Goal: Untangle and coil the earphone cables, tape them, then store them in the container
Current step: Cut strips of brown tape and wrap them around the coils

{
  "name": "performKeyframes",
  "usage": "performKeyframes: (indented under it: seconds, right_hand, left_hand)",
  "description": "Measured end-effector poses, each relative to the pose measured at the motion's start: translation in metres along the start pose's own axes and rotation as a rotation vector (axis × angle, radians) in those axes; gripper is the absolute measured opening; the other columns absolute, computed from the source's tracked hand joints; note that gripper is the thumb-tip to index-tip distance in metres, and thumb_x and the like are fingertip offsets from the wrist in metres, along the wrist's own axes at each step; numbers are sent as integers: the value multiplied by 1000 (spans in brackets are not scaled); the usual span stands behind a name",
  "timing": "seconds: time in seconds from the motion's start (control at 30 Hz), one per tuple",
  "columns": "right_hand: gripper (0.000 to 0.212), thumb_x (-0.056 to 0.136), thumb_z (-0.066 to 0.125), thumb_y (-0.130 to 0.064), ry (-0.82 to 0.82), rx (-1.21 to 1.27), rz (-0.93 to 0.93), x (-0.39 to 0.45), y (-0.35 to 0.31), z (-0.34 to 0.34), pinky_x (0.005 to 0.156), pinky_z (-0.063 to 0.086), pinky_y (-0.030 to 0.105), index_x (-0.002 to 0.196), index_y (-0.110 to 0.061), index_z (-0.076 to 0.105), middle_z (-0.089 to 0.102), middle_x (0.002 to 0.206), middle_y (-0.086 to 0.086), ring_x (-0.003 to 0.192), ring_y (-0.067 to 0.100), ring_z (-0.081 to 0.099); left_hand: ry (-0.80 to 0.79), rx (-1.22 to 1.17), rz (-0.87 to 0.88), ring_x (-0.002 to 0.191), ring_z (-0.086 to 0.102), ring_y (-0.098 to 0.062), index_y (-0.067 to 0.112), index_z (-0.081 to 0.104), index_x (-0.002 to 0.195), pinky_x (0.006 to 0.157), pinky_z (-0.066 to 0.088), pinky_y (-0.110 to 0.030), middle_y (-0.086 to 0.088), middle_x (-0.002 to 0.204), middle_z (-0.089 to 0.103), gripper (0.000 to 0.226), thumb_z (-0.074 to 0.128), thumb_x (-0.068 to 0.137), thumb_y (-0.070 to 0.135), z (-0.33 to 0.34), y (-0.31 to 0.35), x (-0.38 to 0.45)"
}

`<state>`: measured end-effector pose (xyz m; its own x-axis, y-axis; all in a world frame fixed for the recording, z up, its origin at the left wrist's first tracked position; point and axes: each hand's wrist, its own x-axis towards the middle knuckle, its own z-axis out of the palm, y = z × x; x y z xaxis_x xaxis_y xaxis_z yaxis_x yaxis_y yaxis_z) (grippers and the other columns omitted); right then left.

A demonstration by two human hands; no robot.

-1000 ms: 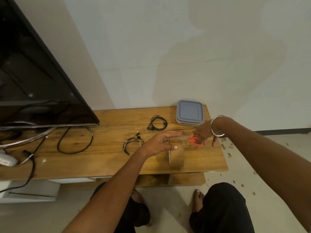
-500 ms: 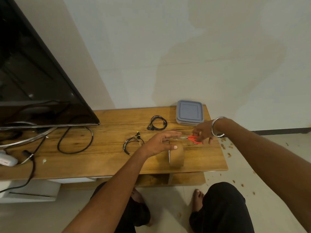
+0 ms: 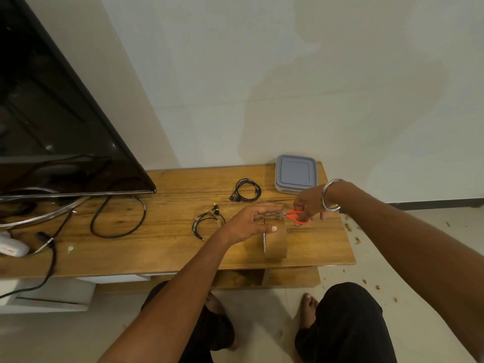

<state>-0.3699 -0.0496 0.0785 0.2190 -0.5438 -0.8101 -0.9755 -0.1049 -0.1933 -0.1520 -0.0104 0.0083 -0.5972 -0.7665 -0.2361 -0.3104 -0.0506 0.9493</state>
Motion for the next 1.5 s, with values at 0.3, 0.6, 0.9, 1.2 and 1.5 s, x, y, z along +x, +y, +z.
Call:
performKeyframes:
  seconds: [0.3, 0.6, 0.9, 1.2, 1.5]
  right_hand:
    - [26, 85, 64, -39, 76, -18, -53, -2, 5, 3, 58, 50, 21, 100, -18, 60, 65, 95, 7, 72, 14, 60]
    - [21, 86, 63, -39, 100, 2, -85, 2, 11, 7, 59, 49, 20, 98, -23, 60, 67, 97, 6, 71, 11, 62]
    - [5, 86, 63, -35, 126, 32, -160, 5, 14, 9, 63, 51, 23, 84, -34, 59, 67, 89, 1, 75, 13, 62]
    - [20, 90, 57, -38, 159, -85, 24, 0, 57, 34, 70, 49, 30, 86, -19, 56, 60, 90, 2, 79, 19, 58]
    - [54, 92, 45, -53, 246, -269, 324, 23, 62, 73, 85, 46, 27, 117, -8, 59, 64, 114, 10, 104, 23, 60]
  left_hand:
    - [-2, -12, 21, 118, 48, 16, 10, 54, 136, 93, 37, -3, 5, 142, 48, 54, 70, 85, 1, 0, -1, 0]
    - [1, -8, 15, 126, 45, 10, 16, 55, 136, 100, 35, -5, 14, 139, 49, 54, 71, 85, 7, 0, -1, 0]
    - [-5, 3, 4, 133, 42, 0, 20, 53, 138, 111, 33, -20, 9, 147, 45, 58, 72, 85, 10, 1, 0, 0]
    - [13, -60, -20, 132, 44, -1, 22, 53, 138, 100, 37, -7, 12, 147, 44, 59, 73, 84, 9, 2, 0, -2]
    - [18, -172, -47, 115, 58, 4, 15, 49, 140, 90, 47, -14, 9, 146, 44, 64, 72, 82, -2, 4, 3, -4]
